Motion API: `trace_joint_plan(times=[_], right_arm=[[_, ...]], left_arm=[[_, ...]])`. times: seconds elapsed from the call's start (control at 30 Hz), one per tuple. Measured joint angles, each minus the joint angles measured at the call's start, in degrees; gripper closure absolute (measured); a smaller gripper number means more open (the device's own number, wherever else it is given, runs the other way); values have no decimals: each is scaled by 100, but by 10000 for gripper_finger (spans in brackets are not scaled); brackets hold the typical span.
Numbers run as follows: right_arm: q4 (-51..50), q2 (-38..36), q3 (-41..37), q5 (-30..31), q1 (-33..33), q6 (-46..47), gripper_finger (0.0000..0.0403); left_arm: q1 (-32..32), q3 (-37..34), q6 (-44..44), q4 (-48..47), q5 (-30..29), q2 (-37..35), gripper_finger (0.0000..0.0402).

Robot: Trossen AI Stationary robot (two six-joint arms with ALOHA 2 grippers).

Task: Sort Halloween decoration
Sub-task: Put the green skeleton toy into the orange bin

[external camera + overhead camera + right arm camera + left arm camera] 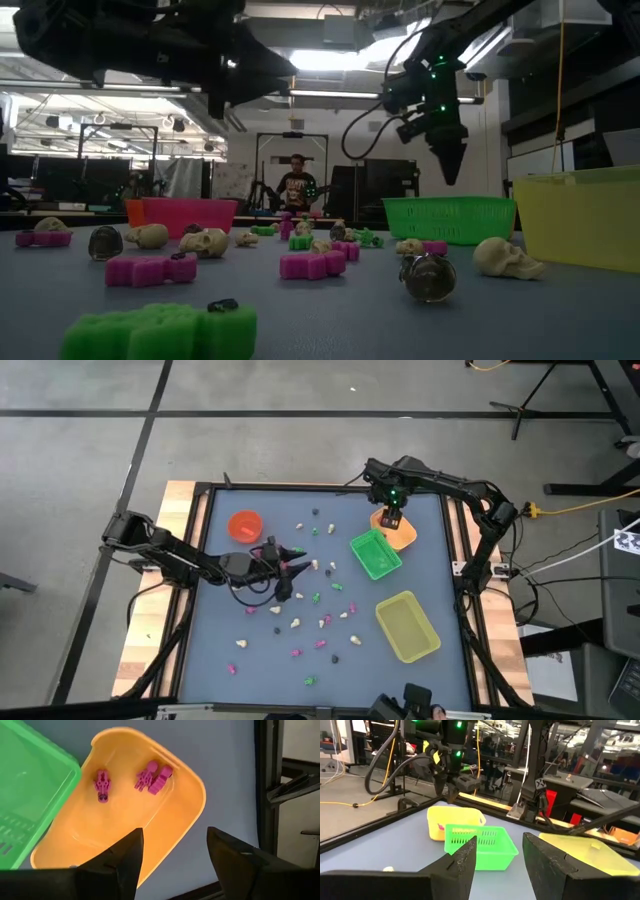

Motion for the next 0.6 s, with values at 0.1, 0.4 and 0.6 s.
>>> trace_joint_plan(times=[0.1,0.4,0.6], right_arm=[[90,0,0,-2,1,0,185],[108,0,2,-2,2,0,185],[108,0,2,-2,0,0,185]], left_arm=[[103,345,38,-773,163,-1,257],[787,2046,211,-4202,755,0,257],[1457,2545,948,-4654,1014,0,257]])
